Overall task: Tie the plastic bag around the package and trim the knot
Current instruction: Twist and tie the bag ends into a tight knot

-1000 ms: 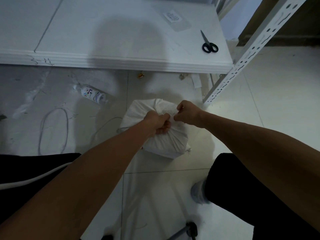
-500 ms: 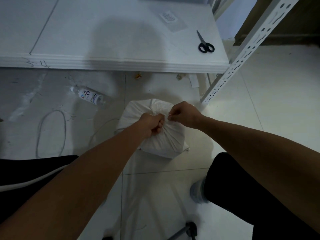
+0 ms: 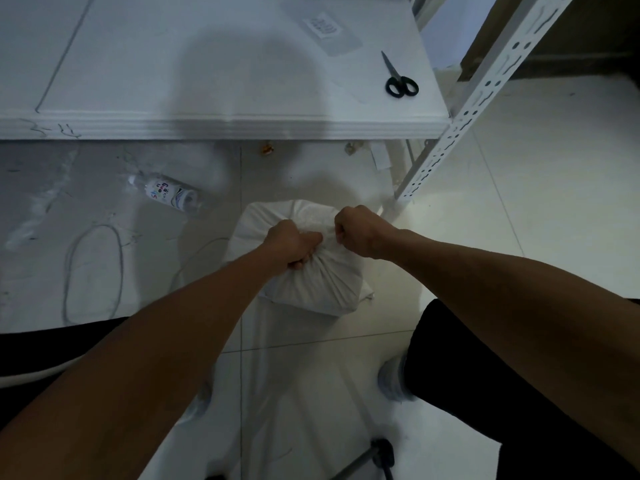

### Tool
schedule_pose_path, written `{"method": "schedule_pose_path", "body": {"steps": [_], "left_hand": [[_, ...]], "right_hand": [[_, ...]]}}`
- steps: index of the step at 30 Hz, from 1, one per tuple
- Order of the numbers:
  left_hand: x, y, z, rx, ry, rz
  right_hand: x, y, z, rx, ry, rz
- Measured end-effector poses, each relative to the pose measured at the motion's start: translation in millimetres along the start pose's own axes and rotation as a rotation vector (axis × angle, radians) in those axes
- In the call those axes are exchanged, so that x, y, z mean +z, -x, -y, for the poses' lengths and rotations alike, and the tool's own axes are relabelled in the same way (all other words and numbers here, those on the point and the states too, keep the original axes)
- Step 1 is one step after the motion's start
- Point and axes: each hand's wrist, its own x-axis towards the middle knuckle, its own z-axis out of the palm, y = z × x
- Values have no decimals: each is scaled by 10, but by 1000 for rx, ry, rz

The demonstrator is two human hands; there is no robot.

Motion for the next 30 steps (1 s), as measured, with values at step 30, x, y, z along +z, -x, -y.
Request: {"method": "schedule_pose_path", "body": {"steps": [30], "left_hand": [[-199,-203,102,666,-565,-218]], "right_hand": [[-73,-48,89,-183,-27,-67]]}}
